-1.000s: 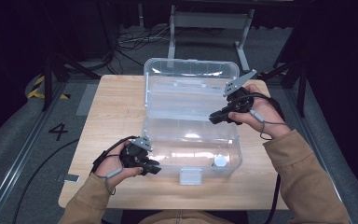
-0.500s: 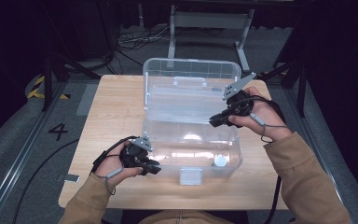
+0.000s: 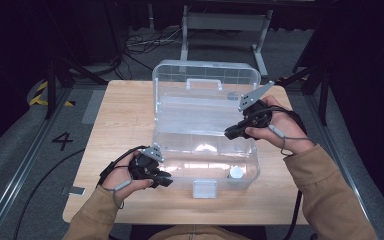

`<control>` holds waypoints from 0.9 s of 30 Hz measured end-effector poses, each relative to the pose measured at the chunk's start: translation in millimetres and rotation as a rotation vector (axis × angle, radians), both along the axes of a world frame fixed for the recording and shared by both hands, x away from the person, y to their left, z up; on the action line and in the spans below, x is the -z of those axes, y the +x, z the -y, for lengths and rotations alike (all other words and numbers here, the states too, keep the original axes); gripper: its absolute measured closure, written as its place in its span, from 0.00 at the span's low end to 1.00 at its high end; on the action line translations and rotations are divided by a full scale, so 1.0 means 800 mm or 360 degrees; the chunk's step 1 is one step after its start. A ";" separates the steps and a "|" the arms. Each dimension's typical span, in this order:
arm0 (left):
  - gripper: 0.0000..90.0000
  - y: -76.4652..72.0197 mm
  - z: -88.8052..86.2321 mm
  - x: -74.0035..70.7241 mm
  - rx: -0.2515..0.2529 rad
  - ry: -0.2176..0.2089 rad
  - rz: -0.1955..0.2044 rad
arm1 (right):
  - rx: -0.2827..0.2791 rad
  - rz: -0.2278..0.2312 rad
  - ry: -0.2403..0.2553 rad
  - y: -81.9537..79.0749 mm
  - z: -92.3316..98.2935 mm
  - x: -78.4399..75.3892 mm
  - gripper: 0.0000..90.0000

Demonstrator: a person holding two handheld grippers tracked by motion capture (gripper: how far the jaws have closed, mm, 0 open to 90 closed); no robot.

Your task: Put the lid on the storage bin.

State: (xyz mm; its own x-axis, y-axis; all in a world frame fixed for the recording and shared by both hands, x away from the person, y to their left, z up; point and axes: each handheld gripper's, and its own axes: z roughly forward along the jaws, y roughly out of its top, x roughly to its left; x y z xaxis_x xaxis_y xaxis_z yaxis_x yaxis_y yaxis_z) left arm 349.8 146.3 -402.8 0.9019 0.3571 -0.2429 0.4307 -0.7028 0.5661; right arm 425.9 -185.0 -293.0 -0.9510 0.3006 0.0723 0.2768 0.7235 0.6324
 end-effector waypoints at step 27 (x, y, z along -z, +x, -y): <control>0.82 0.000 0.000 0.000 -0.0003 0.0002 0.0001 | -0.0055 -0.0023 -0.0054 -0.016 -0.004 0.005 0.95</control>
